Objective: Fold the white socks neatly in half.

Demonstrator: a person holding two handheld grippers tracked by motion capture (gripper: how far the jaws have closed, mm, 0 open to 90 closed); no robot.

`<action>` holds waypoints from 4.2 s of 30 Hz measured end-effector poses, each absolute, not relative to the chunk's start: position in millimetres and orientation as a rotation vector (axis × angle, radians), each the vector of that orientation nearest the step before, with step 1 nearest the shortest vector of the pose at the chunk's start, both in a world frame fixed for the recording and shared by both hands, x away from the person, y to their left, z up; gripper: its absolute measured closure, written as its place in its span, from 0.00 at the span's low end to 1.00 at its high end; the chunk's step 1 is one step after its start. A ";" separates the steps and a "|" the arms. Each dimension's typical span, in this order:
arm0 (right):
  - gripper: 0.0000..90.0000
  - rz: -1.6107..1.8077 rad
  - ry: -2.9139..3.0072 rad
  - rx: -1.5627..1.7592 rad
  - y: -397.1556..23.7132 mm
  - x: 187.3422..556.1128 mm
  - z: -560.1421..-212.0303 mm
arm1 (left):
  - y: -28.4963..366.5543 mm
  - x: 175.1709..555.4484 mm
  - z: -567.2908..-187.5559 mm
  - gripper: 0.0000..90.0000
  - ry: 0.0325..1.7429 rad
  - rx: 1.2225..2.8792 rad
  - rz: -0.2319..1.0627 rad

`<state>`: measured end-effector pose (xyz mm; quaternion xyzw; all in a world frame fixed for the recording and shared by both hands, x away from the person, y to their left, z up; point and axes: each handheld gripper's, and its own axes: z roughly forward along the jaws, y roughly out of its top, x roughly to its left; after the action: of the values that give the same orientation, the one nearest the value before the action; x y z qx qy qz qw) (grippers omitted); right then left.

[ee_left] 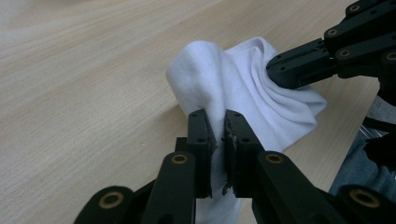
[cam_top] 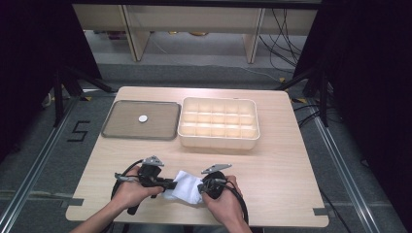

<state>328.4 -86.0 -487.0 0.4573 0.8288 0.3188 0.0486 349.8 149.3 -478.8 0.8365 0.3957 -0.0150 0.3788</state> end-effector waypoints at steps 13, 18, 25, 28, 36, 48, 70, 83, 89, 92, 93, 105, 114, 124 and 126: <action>1.00 1.025 2.598 1.325 -62.4 326.5 -472.3 | 150.2 349.3 -478.4 0.90 1.010 2.123 -0.048; 1.00 0.970 2.617 1.384 -56.6 329.9 -484.5 | 151.8 349.3 -477.3 0.90 1.009 2.120 -0.047; 1.00 0.953 2.615 1.395 -53.8 334.2 -489.5 | 150.4 347.6 -471.5 0.90 1.004 2.089 -0.070; 1.00 0.964 2.609 1.383 -52.5 336.0 -491.2 | 148.8 346.9 -468.9 0.90 0.997 2.079 -0.085; 1.00 0.975 2.607 1.391 -49.6 335.8 -491.8 | 146.5 346.0 -466.4 0.90 0.991 2.070 -0.092; 1.00 0.982 2.603 1.370 -45.1 337.1 -493.0 | 143.7 348.1 -463.6 0.91 0.984 2.055 -0.107; 1.00 1.008 2.594 1.369 -44.2 335.9 -483.4 | 145.1 349.4 -461.4 0.91 0.986 2.062 -0.072; 1.00 0.922 2.456 1.466 -107.8 339.5 -464.6 | 146.3 350.2 -461.6 0.91 0.983 2.066 -0.073; 1.00 0.872 2.499 1.490 -114.6 337.7 -480.1 | 145.6 350.2 -461.3 0.91 0.986 2.066 -0.069; 1.00 0.837 2.500 1.477 -111.9 336.8 -482.4 | 145.6 350.1 -461.1 0.91 0.986 2.066 -0.067; 1.00 0.856 2.508 1.474 -109.7 336.5 -483.4 | 145.4 350.4 -460.9 0.91 0.985 2.066 -0.069; 1.00 0.827 2.532 1.488 -100.6 335.5 -486.3 | 143.3 350.5 -459.8 0.91 0.981 2.067 -0.058; 1.00 0.819 2.538 1.503 -95.0 334.7 -487.9 | 143.4 350.9 -459.8 0.91 0.982 2.070 -0.059; 1.00 0.826 2.548 1.466 -91.6 335.5 -491.2 | 141.8 351.2 -459.7 0.91 0.983 2.065 -0.056; 1.00 0.808 2.550 1.494 -90.3 334.6 -490.4 | 142.0 351.8 -459.6 0.91 0.978 2.068 -0.065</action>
<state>334.6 -90.3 -490.4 0.4873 0.8316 0.2634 0.0391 351.8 142.0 -459.6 0.8227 0.3889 -0.0258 0.4139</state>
